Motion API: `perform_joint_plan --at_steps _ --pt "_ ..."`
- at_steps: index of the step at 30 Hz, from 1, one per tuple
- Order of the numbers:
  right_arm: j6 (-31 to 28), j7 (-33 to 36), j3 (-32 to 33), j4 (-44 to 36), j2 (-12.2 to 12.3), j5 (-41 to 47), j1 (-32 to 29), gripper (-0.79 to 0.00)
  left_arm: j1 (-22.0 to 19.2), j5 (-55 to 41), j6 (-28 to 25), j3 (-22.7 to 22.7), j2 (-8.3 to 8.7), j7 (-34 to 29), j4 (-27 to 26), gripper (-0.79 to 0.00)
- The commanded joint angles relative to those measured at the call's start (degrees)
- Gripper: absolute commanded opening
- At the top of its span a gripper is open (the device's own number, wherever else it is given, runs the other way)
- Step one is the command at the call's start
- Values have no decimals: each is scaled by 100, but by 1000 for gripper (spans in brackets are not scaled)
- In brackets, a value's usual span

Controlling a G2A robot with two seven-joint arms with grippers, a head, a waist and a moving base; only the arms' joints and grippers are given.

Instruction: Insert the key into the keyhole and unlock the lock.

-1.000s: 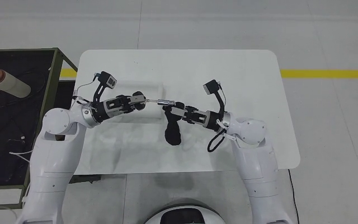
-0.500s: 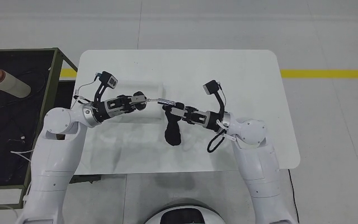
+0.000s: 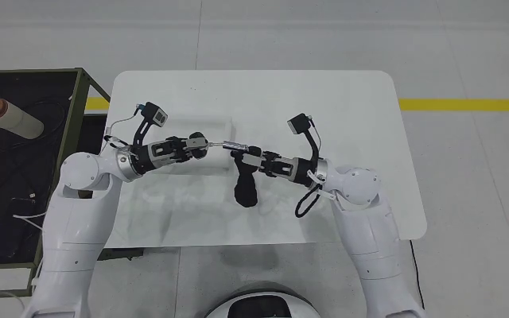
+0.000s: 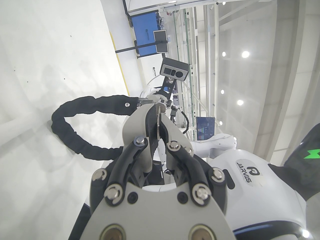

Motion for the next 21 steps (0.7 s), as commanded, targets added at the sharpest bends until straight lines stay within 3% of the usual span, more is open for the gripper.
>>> perform_joint_plan --at_steps 1,21 --pt "2 21 -14 -11 23 5 9 -785 -5 28 0 2 3 -38 -4 -785" --pt "-6 -33 -216 47 219 162 132 -785 165 5 -10 68 -8 8 -266 -785"
